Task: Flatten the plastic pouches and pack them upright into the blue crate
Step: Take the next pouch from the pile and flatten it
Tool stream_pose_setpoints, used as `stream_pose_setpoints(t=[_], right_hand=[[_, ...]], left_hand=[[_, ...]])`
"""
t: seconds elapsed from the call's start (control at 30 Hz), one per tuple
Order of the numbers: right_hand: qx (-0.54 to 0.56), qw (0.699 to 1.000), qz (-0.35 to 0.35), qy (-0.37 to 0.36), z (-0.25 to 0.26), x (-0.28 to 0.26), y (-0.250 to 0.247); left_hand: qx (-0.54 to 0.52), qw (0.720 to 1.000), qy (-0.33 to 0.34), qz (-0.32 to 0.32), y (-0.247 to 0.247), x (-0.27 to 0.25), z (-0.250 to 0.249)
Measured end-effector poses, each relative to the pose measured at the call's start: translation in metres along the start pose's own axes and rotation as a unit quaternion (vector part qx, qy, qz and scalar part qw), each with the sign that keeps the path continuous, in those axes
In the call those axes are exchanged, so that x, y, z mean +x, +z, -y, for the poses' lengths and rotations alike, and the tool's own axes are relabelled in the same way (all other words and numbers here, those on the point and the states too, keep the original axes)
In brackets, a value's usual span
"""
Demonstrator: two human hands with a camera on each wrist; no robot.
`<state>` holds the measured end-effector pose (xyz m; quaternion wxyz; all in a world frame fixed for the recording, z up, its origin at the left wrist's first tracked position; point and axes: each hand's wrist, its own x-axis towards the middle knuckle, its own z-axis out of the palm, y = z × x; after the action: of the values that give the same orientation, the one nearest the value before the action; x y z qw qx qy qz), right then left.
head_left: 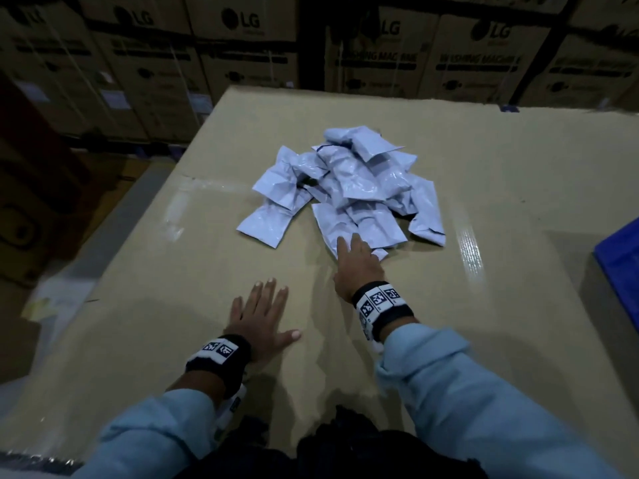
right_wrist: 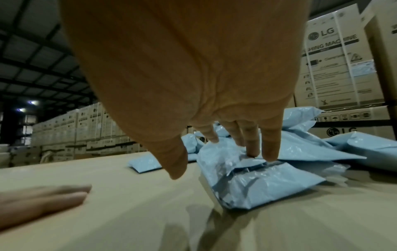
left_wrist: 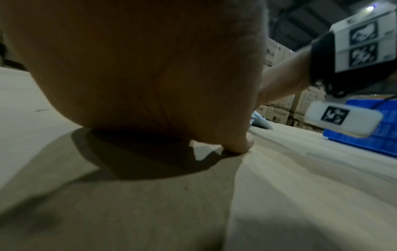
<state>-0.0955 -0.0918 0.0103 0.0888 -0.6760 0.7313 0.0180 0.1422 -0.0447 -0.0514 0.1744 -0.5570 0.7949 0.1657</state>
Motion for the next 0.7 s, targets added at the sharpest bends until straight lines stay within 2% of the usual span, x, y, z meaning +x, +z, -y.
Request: stream_pose_setpoints(t=[0.13, 0.33, 0.5, 0.6, 0.7], right_hand=[[-0.038, 0.998, -0.033, 0.044, 0.002, 0.019, 0.015], [-0.13, 0.99, -0.051, -0.008, -0.002, 0.008, 0.013], [-0.101, 0.992, -0.069, -0.042, -0.008, -0.026, 0.011], [-0.08, 0.993, -0.082, -0.041, -0.015, -0.052, 0.021], [-0.043, 0.992, -0.096, -0.075, -0.027, -0.08, 0.038]], left_hand=[[-0.007, 1.0, 0.009, -0.005, 0.004, 0.003, 0.004], [-0.01, 1.0, 0.002, -0.028, 0.006, -0.002, -0.001], [-0.001, 0.999, -0.007, -0.053, 0.013, -0.005, -0.006], [-0.024, 0.997, -0.019, -0.069, 0.019, -0.01, -0.01], [-0.077, 0.992, -0.044, -0.087, 0.02, -0.018, -0.021]])
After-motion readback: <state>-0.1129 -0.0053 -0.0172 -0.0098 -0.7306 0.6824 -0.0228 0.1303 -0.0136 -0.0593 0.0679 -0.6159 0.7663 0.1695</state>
